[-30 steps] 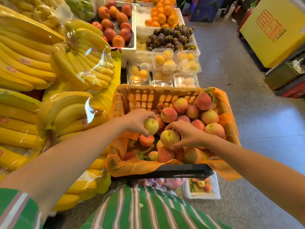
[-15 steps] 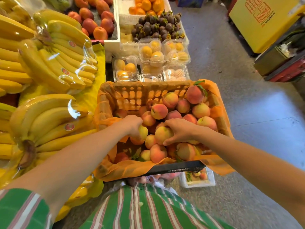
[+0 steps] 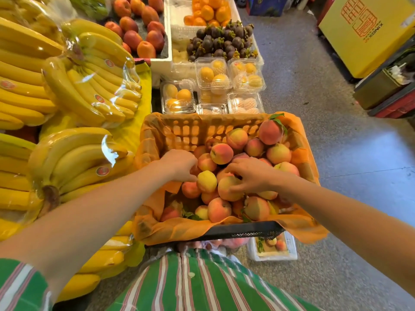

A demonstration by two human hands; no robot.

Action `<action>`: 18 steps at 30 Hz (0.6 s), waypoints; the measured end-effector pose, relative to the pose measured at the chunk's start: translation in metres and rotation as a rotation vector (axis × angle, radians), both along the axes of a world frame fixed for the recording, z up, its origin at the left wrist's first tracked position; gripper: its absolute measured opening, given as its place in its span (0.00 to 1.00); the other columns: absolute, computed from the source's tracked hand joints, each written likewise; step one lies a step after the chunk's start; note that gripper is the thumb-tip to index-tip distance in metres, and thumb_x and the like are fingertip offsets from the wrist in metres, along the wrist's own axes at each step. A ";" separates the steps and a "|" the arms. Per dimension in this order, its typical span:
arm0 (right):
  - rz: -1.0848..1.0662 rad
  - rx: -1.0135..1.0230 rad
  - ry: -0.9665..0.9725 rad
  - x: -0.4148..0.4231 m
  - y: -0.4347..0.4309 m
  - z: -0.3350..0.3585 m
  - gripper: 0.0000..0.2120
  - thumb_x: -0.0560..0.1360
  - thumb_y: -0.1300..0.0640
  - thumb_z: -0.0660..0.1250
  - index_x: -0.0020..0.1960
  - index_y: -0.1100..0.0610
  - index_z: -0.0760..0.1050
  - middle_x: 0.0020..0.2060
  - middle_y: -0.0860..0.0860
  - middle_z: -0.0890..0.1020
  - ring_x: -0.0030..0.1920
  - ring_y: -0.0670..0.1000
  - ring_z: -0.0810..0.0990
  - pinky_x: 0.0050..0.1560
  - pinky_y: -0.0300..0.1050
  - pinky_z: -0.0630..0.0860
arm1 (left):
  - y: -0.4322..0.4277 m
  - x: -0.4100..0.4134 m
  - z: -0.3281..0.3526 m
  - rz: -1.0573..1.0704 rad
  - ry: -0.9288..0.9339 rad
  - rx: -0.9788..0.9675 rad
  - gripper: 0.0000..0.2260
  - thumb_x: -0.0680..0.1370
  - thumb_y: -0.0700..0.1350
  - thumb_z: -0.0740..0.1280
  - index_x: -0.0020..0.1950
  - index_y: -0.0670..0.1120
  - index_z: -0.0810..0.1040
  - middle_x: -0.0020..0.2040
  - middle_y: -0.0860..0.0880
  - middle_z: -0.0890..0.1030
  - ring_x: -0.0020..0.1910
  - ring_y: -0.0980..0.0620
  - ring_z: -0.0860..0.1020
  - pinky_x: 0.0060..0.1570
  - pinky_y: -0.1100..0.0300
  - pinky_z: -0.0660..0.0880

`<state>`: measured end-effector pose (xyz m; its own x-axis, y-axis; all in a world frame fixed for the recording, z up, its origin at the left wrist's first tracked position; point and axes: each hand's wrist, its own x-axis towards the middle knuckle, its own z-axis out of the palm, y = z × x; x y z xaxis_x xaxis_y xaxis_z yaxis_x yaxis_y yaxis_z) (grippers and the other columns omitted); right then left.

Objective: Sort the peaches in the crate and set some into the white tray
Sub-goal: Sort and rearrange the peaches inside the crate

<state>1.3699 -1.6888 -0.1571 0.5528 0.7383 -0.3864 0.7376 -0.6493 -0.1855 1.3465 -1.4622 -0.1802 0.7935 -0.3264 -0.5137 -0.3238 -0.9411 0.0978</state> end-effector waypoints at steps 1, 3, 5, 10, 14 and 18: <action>-0.013 0.072 0.022 0.003 0.005 0.003 0.25 0.73 0.40 0.67 0.63 0.55 0.74 0.53 0.52 0.79 0.51 0.53 0.78 0.46 0.47 0.74 | 0.008 -0.001 0.006 -0.074 0.025 0.045 0.19 0.75 0.62 0.65 0.56 0.49 0.79 0.53 0.49 0.80 0.55 0.46 0.77 0.58 0.49 0.71; -0.050 0.185 0.106 0.008 0.020 0.008 0.21 0.74 0.42 0.68 0.59 0.56 0.76 0.51 0.52 0.80 0.49 0.52 0.78 0.48 0.51 0.77 | 0.023 -0.007 0.017 -0.234 0.082 0.185 0.19 0.75 0.63 0.64 0.55 0.51 0.80 0.55 0.49 0.81 0.58 0.47 0.76 0.68 0.45 0.61; -0.057 0.239 0.163 0.014 0.037 0.009 0.17 0.74 0.45 0.69 0.56 0.56 0.77 0.50 0.52 0.80 0.49 0.51 0.78 0.48 0.51 0.77 | 0.037 -0.015 0.026 -0.342 0.057 0.245 0.18 0.75 0.62 0.63 0.54 0.51 0.82 0.55 0.48 0.81 0.60 0.47 0.74 0.71 0.47 0.58; -0.039 0.216 0.267 0.020 0.075 0.000 0.12 0.76 0.48 0.67 0.57 0.53 0.78 0.50 0.48 0.80 0.50 0.47 0.79 0.45 0.38 0.74 | 0.092 -0.033 0.027 -0.335 -0.302 -0.140 0.18 0.74 0.61 0.61 0.40 0.51 0.84 0.42 0.51 0.82 0.55 0.49 0.75 0.62 0.49 0.67; -0.008 0.167 0.286 0.021 0.100 -0.016 0.14 0.77 0.50 0.67 0.60 0.54 0.76 0.55 0.50 0.79 0.52 0.48 0.77 0.49 0.40 0.74 | 0.110 -0.055 0.013 -0.271 -0.496 -0.278 0.15 0.74 0.57 0.60 0.41 0.50 0.82 0.48 0.53 0.83 0.61 0.48 0.76 0.67 0.50 0.64; 0.039 0.064 0.228 0.023 0.128 -0.038 0.18 0.78 0.50 0.65 0.64 0.59 0.73 0.57 0.55 0.78 0.56 0.55 0.77 0.55 0.50 0.75 | 0.114 -0.067 0.004 -0.207 -0.512 -0.308 0.12 0.76 0.55 0.60 0.45 0.50 0.79 0.52 0.52 0.81 0.65 0.48 0.74 0.70 0.50 0.61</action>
<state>1.3927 -1.5611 -0.1949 0.4275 0.7843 -0.4495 0.6958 -0.6030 -0.3903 1.2800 -1.3484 -0.1760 0.8182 -0.5721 0.0565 -0.5739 -0.8071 0.1383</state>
